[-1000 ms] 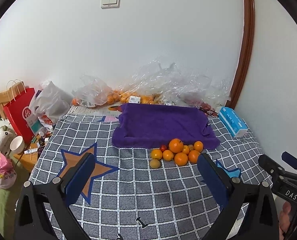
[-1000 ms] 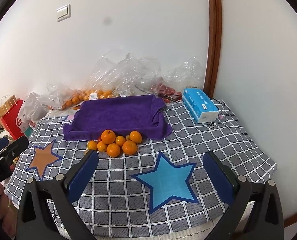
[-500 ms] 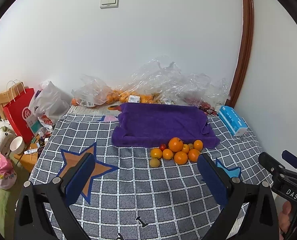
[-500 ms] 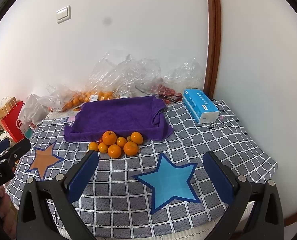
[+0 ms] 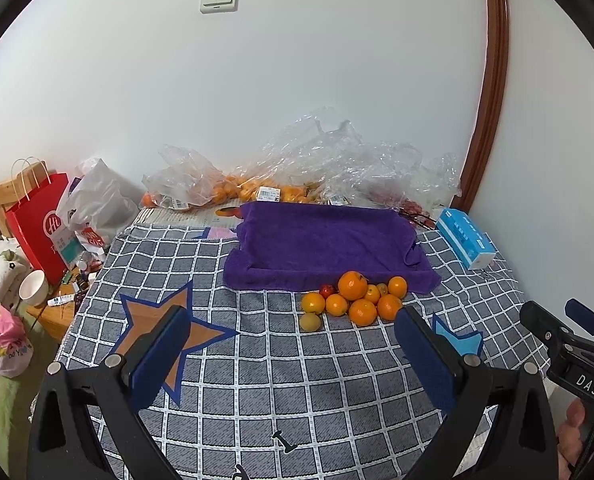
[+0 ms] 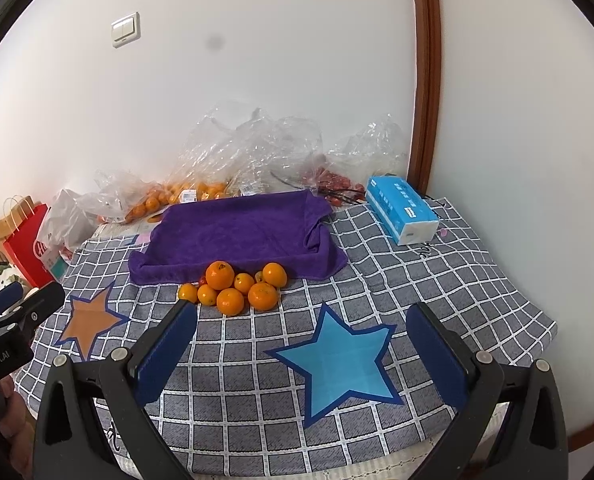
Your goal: Organize fruits
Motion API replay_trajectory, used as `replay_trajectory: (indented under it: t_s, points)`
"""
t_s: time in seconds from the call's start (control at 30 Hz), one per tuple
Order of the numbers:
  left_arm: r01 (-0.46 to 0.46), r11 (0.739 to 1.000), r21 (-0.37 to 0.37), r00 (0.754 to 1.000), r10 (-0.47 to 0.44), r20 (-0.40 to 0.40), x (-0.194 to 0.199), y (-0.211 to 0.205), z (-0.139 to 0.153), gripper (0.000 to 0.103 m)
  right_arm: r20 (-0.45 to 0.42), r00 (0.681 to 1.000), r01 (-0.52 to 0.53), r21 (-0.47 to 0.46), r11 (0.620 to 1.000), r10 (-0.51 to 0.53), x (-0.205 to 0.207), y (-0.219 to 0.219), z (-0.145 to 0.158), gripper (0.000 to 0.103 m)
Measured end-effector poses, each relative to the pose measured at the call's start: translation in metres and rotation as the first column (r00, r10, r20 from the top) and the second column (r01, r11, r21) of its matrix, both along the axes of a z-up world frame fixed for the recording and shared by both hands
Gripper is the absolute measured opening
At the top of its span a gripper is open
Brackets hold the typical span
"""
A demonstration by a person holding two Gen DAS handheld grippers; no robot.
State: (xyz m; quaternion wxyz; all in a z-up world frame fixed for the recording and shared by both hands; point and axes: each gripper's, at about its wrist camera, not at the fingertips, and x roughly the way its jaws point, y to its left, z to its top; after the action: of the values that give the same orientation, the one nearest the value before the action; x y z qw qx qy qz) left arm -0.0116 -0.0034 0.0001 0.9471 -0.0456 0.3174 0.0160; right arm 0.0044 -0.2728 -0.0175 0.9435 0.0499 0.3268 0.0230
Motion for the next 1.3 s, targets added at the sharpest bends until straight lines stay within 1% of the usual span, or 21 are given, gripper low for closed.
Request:
replay_trajectory:
  t_s: [0.33,0.53,0.77,1.1,1.17,1.3]
  points:
    - [0.005,1.000,0.003,1.000,-0.005,0.012,0.001,0.001,-0.001,0.103,-0.004,1.000,-0.004,0.012,1.000,0.004,0.002,0.002,-0.003,0.103]
    - [0.014,1.000,0.003,1.000,-0.014,0.012,0.002,0.000,-0.004,0.103,-0.004,1.000,0.015,-0.015,1.000,-0.015,0.003,0.002,-0.005,0.103]
    - [0.021,1.000,0.001,1.000,-0.021,0.011,0.005,0.000,-0.006,0.103,0.002,1.000,0.023,-0.006,1.000,-0.023,0.007,0.000,-0.009,0.103]
    - [0.021,1.000,0.002,1.000,-0.021,0.000,0.027,0.003,-0.017,0.103,-0.022,1.000,0.012,-0.011,1.000,-0.013,0.030,0.001,-0.019,0.103]
    - [0.022,1.000,0.005,1.000,-0.022,-0.004,0.033,0.004,-0.020,0.103,-0.031,0.999,-0.006,-0.005,1.000,0.006,0.037,0.003,-0.023,0.103]
    - [0.021,1.000,0.016,1.000,-0.021,-0.021,0.046,0.005,-0.028,0.103,-0.039,0.999,-0.005,-0.023,1.000,0.004,0.049,0.007,-0.032,0.103]
